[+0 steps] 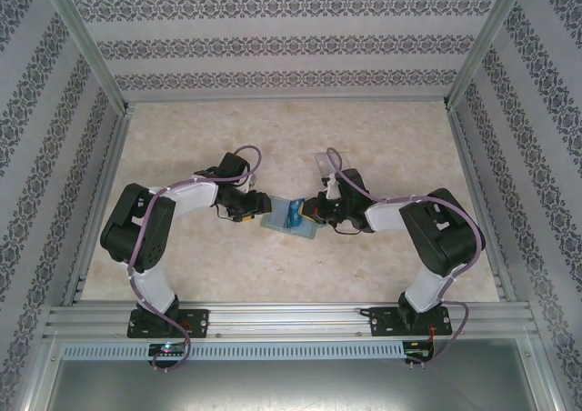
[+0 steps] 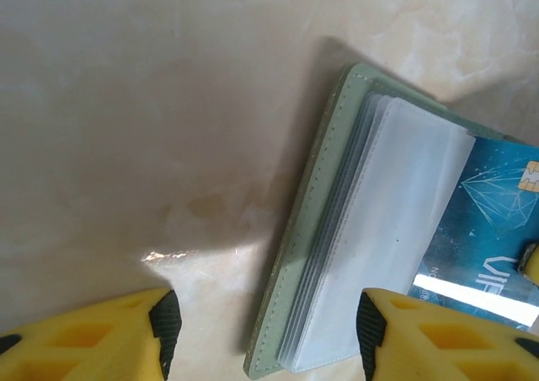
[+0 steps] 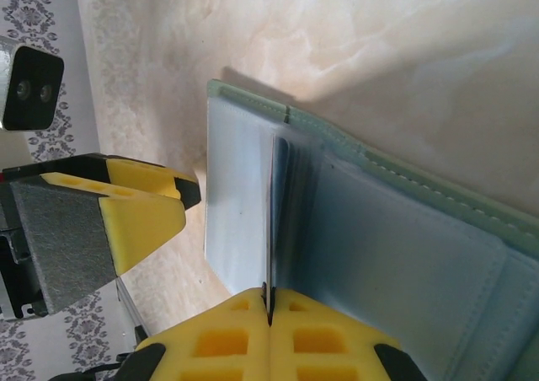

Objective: Put the credit cards into the card holder
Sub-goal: Insert the credit card into the card slot.

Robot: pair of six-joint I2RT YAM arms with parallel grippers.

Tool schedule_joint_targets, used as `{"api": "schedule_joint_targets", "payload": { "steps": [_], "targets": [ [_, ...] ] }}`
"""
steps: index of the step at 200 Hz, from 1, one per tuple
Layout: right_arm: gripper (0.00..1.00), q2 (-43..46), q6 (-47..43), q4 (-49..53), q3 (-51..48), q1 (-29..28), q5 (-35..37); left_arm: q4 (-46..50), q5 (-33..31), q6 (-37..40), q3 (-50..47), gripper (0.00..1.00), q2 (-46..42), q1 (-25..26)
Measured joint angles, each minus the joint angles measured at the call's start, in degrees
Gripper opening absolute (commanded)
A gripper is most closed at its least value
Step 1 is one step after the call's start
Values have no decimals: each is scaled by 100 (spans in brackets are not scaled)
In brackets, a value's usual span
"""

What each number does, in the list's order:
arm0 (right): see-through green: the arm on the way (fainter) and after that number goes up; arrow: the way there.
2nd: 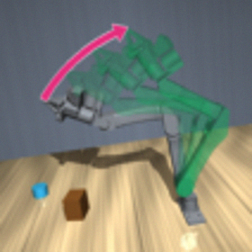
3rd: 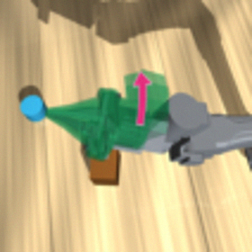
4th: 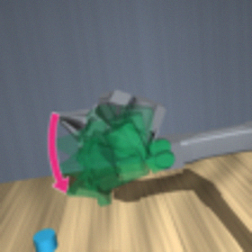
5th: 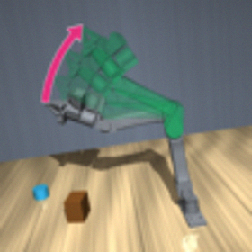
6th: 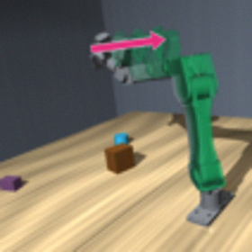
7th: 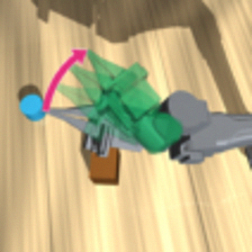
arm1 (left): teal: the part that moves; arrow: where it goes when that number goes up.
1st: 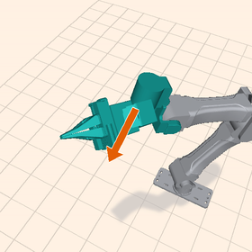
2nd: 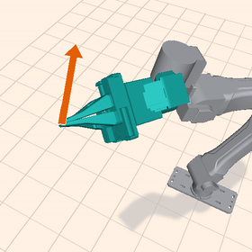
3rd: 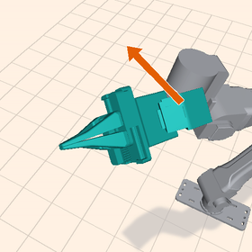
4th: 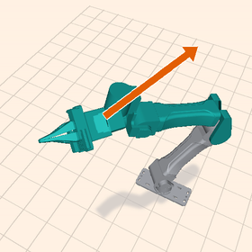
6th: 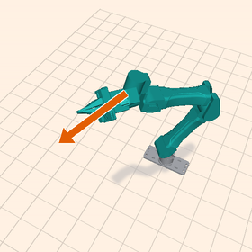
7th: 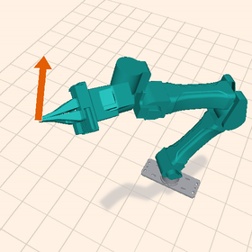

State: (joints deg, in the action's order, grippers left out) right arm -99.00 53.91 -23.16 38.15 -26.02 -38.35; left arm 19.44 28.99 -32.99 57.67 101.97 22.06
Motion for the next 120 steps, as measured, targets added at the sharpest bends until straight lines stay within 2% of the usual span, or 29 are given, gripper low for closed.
{"api": "schedule_joint_targets", "payload": {
  "steps": [21,60,120],
  "targets": [
    [0,-72,125,-151,0,-11,-31,52,-55,-2,24,50,52,-2],
    [0,-210,448,-498,-22,-162,11,103,-72,-4,66,49,85,-4],
    [0,-46,597,-807,-350,-463,492,129,-79,-4,76,49,85,-4]
  ]
}}
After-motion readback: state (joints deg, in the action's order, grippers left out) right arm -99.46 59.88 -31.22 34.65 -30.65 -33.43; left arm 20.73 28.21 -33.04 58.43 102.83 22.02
